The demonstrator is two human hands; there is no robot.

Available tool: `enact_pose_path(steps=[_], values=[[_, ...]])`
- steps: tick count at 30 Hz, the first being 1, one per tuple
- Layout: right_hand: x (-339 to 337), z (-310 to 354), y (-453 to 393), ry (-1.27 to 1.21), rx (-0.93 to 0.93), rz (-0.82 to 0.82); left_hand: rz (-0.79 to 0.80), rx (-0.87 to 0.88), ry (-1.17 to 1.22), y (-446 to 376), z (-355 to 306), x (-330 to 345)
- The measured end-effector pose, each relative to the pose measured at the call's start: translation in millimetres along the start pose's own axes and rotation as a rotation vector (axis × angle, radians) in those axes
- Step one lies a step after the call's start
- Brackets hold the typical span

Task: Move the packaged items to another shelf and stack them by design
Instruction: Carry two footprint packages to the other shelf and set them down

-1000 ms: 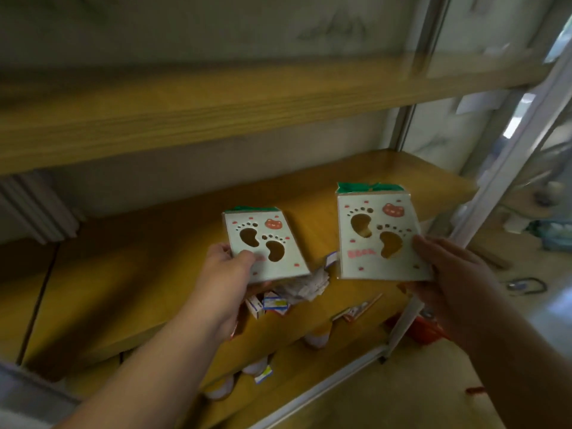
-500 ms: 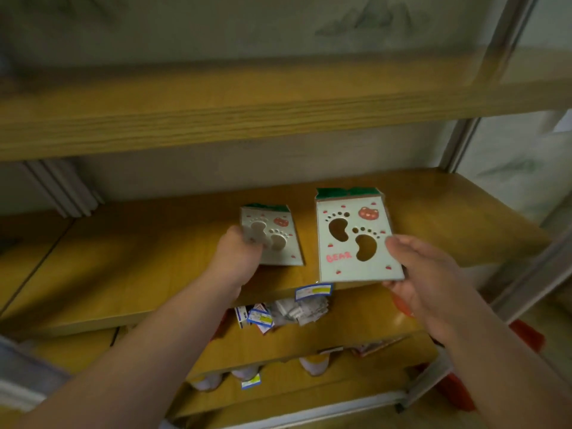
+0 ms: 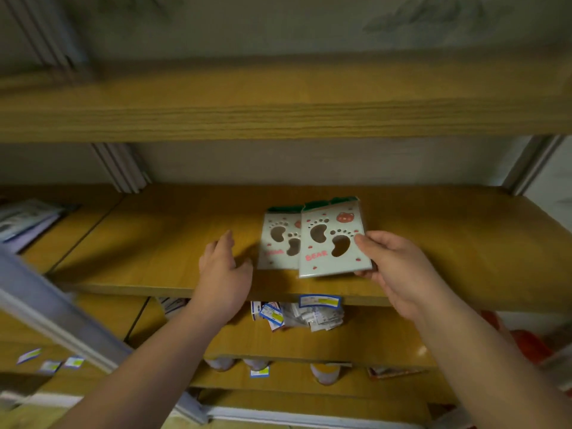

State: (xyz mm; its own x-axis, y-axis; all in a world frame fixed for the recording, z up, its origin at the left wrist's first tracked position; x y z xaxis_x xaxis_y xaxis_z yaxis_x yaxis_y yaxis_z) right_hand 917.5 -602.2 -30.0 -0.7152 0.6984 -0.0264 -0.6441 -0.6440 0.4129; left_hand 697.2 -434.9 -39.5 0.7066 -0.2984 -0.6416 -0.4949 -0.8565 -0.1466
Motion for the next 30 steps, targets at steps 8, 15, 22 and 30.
enact_pose_path(steps=[8, 15, 22, 30], values=[[59, 20, -34, 0.186, -0.052, 0.098, -0.141, 0.046, 0.083, 19, 5, -15], [70, 26, -35, 0.736, -0.268, -0.134, -0.142, 0.081, 0.055, 23, 4, -25], [69, 36, -7, 0.915, -0.482, -0.227, -0.052, 0.199, -0.259, 33, -13, -38], [98, 33, 40, 0.934, -0.744, -0.113, -0.055, 0.339, -0.530, 49, -34, -71]])
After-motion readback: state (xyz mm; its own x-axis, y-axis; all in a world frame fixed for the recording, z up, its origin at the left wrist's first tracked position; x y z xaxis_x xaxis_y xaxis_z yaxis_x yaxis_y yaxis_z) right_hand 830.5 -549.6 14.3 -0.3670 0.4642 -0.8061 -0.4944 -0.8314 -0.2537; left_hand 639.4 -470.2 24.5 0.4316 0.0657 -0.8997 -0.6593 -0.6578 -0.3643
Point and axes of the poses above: each hand's wrist, its own y-axis away from the middle knuckle, its own x-axis out of the palm, z = x × y, the point moved 5 cm from there along -y, towards the middle knuckle, and after that the axes turned 11 degrees about x, right-handed, at the moved point
